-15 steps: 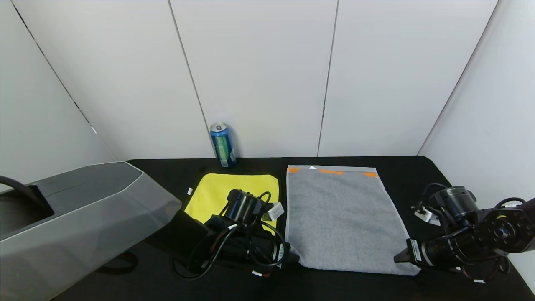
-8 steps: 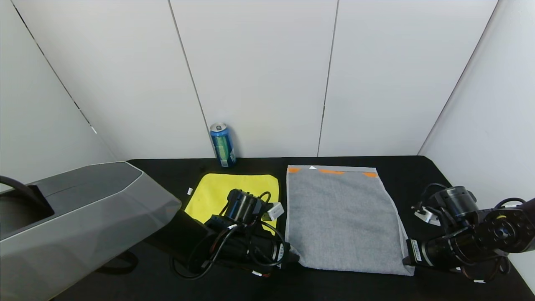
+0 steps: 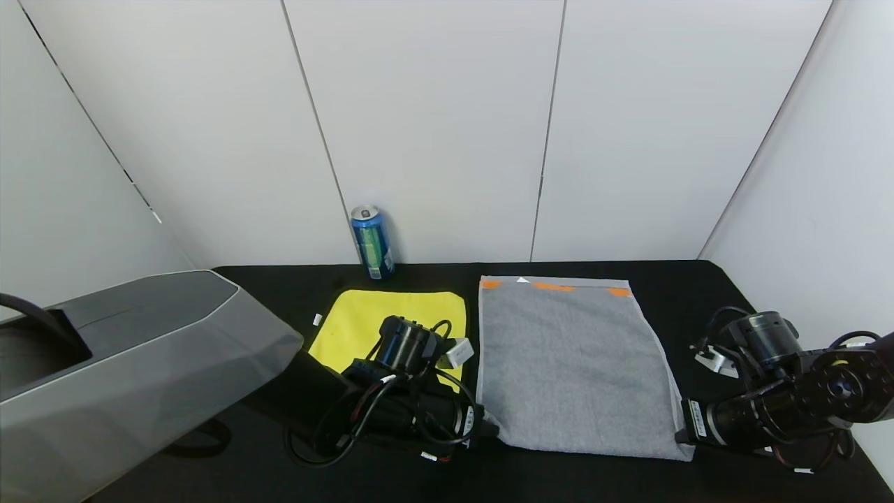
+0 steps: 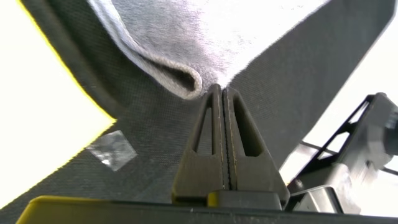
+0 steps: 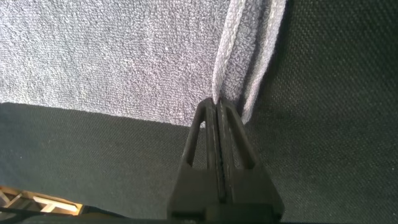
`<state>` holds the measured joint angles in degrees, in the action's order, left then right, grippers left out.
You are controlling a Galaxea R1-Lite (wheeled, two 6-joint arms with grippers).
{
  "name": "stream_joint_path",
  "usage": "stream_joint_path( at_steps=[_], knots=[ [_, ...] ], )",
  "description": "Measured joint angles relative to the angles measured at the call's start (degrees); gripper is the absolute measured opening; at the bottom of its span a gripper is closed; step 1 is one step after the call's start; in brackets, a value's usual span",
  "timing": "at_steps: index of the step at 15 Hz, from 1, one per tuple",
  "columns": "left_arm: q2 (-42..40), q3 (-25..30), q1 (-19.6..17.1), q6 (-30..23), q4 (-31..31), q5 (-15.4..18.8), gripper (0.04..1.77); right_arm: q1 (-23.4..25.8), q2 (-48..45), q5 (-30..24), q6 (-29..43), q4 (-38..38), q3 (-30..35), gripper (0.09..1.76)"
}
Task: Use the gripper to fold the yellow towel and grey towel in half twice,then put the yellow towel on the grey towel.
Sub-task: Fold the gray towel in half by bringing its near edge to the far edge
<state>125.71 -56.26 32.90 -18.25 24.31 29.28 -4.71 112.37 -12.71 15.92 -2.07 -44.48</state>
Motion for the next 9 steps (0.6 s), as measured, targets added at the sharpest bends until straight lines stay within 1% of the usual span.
stream_joint_path(
  at_steps=[2,4,6,7,8,9],
  knots=[
    [0.0,-0.11,-0.02,-0.15,0.02,-0.44,0.11,0.0,0.0,0.0,-0.02,-0.04,0.0,0.11],
    [-0.07,-0.38,0.0,-0.28,0.02,-1.73,0.11,0.0,-0.02,-0.01,0.0,-0.11,0.0,0.11],
    [-0.41,-0.44,0.11,-0.38,0.02,-1.94,0.11,0.0,-0.02,-0.01,-0.02,-0.11,0.0,0.11],
    [-0.52,-0.29,0.09,-0.11,0.07,-1.73,0.23,0.0,0.0,-0.01,-0.02,-0.11,-0.05,0.11],
    [-0.62,-0.16,0.04,0.02,0.07,-1.62,0.42,0.0,0.0,0.0,-0.02,-0.11,-0.06,0.11],
    [-0.66,-0.13,-0.07,0.05,0.1,-1.72,0.57,-0.04,0.0,0.0,-0.02,-0.11,-0.09,0.11]
  ],
)
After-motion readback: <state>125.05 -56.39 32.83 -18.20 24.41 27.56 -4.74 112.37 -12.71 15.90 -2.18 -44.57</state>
